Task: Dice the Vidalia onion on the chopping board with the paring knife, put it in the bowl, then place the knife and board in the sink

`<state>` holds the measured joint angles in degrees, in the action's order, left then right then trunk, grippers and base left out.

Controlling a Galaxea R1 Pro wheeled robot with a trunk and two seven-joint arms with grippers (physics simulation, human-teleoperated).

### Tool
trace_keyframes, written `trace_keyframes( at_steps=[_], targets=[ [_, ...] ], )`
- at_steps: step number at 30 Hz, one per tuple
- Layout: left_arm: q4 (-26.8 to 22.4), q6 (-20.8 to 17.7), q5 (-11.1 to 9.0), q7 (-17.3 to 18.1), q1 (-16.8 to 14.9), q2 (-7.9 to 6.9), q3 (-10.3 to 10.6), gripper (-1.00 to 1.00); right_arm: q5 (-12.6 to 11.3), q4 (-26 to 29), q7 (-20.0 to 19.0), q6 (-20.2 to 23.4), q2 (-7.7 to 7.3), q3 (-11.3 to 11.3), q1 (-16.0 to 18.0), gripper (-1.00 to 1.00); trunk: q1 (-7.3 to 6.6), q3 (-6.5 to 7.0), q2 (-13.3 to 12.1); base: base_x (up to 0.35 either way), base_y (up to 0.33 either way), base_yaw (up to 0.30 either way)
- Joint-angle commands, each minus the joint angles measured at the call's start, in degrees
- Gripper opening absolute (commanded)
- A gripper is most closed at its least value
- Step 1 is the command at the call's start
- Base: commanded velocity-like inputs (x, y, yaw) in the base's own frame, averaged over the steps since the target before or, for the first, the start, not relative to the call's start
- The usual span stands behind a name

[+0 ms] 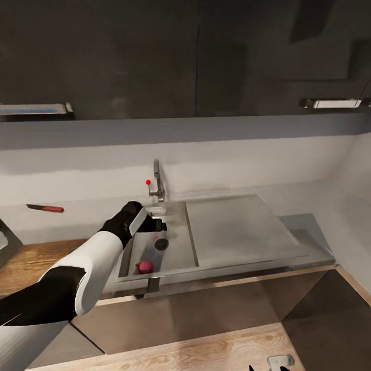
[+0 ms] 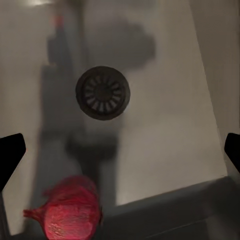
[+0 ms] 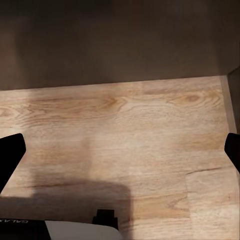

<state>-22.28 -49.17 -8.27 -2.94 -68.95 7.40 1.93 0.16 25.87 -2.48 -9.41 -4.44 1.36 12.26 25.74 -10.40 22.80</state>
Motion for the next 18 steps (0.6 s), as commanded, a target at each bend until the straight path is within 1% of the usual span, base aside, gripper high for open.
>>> trace_keyframes(
  at_steps=[1,9,11,12,13,18],
  targets=[
    [0.3,-0.2,-0.5,-0.3,0.0,-0.02,0.2,1.00,0.0,0.0,-0.1,-0.2,-0.04,0.1,0.0,1.00,0.05,-0.21,0.1,0.148,0.000,0.000],
    [2.9,-0.1,-0.5,-0.3,0.1,-0.02,0.1,1.00,0.0,0.0,-0.1,-0.2,-0.04,0.1,0.0,1.00,0.05,-0.94,0.1,0.056,0.000,0.000],
    [3.8,0.8,-0.5,-0.3,1.0,-0.02,0.1,1.00,0.0,0.0,-0.1,-0.2,-0.04,0.1,0.0,1.00,0.05,-1.12,0.1,0.008,0.000,0.000],
    [4.2,2.5,-0.5,-0.4,2.2,-0.02,0.1,1.00,0.0,0.0,-0.1,-0.2,-0.04,0.1,0.0,1.00,0.05,-1.21,0.1,0.002,0.000,0.000],
    [4.4,3.3,-0.5,-0.4,2.7,-0.02,0.1,1.00,0.0,0.0,-0.1,-0.2,-0.04,0.1,0.0,1.00,0.05,-1.28,0.1,0.001,0.000,0.000],
    [4.8,3.9,-0.5,-0.4,3.3,-0.14,0.0,1.00,0.0,0.0,-0.1,-0.2,-0.04,0.2,0.0,1.00,0.05,-1.40,0.1,0.000,0.000,0.000]
  ],
)
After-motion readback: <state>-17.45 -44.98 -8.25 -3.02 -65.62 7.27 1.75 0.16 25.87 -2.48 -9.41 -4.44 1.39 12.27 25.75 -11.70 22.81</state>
